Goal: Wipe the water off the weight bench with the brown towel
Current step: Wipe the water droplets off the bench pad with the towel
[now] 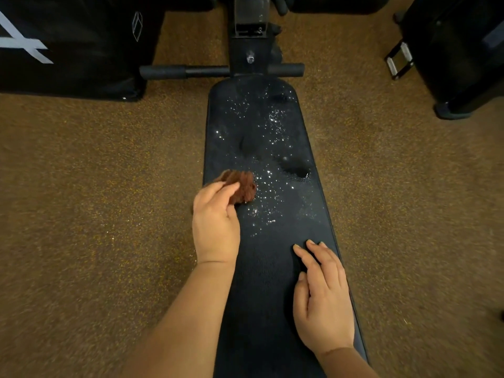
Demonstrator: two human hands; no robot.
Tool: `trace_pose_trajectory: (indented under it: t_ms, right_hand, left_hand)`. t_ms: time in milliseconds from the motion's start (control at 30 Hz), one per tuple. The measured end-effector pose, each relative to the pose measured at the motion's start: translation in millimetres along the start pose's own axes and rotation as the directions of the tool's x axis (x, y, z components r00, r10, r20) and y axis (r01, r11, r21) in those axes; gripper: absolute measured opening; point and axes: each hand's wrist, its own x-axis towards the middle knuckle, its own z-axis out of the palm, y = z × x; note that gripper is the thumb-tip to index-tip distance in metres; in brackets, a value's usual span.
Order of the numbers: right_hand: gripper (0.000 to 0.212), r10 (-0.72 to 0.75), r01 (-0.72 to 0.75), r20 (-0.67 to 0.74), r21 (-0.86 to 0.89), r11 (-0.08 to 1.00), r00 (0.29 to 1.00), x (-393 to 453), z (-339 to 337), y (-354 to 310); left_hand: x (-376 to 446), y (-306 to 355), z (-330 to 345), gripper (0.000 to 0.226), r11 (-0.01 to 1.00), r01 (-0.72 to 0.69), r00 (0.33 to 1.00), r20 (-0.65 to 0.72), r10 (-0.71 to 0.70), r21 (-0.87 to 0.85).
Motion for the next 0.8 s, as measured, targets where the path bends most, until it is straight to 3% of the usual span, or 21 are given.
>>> trace_pose_trajectory:
  t_ms: [67, 167, 267, 333, 433, 500, 600, 733, 800]
  right_hand:
    - [0.045, 0.002, -0.002, 0.013, -0.010, 1.000, 1.000, 0.0, -1.1, -0.1]
    - [0.045, 0.009, -0.009, 0.025, -0.016, 1.000, 1.000, 0.2, -2.7, -1.8]
    - [0.045, 0.023, -0.022, 0.033, -0.021, 1.000, 0.999, 0.9, -3.9, -2.8]
    - [0.045, 0.022, -0.022, 0.028, -0.021, 1.000, 0.999, 1.8, -3.7, -2.9]
    - [0.045, 0.012, -0.011, 0.029, -0.033, 0.999, 1.000, 1.3, -1.5, -2.8]
    - [0.046, 0.002, -0.001, 0.031, -0.046, 0.999, 1.000, 1.1, -0.1, -0.5]
    - [0.046, -0.006, 0.008, 0.036, -0.051, 0.999, 0.999, 1.0, -0.1, -0.2]
    - [0.045, 0.002, 0.000, 0.034, -0.044, 0.999, 0.999, 1.3, -1.5, -2.2]
    - [0.045, 0.008, -0.007, 0.030, -0.043, 0.999, 1.000, 1.1, -1.8, -2.1]
  left_hand:
    - [-22.9, 1.7, -3.5, 0.043, 0.995, -0.094, 0.994, 0.056, 0.093, 0.016]
    - [-62.3, -9.6, -18.6, 0.047, 0.954, -0.299, 0.935, 0.206, 0.290, 0.014]
    - [-49.7, -22.3, -27.8, 0.033, 0.905, -0.425, 0.878, 0.258, 0.403, 0.031]
    - [-26.6, -20.0, -20.8, 0.035, 0.918, -0.387, 0.909, 0.201, 0.364, 0.085]
    - [-4.8, -4.9, -0.2, 0.041, 0.990, -0.128, 0.991, 0.051, 0.125, 0.061]
    - [-15.4, 8.4, 8.6, 0.043, 0.998, -0.060, 0.998, 0.030, 0.059, 0.013]
    - [-53.2, 11.4, 3.3, 0.043, 0.966, -0.258, 0.952, 0.174, 0.252, 0.014]
    - [-41.2, -6.4, -13.5, 0.033, 0.842, -0.540, 0.799, 0.319, 0.510, 0.005]
    - [-18.0, -7.3, -8.5, 0.034, 0.860, -0.507, 0.836, 0.273, 0.476, 0.053]
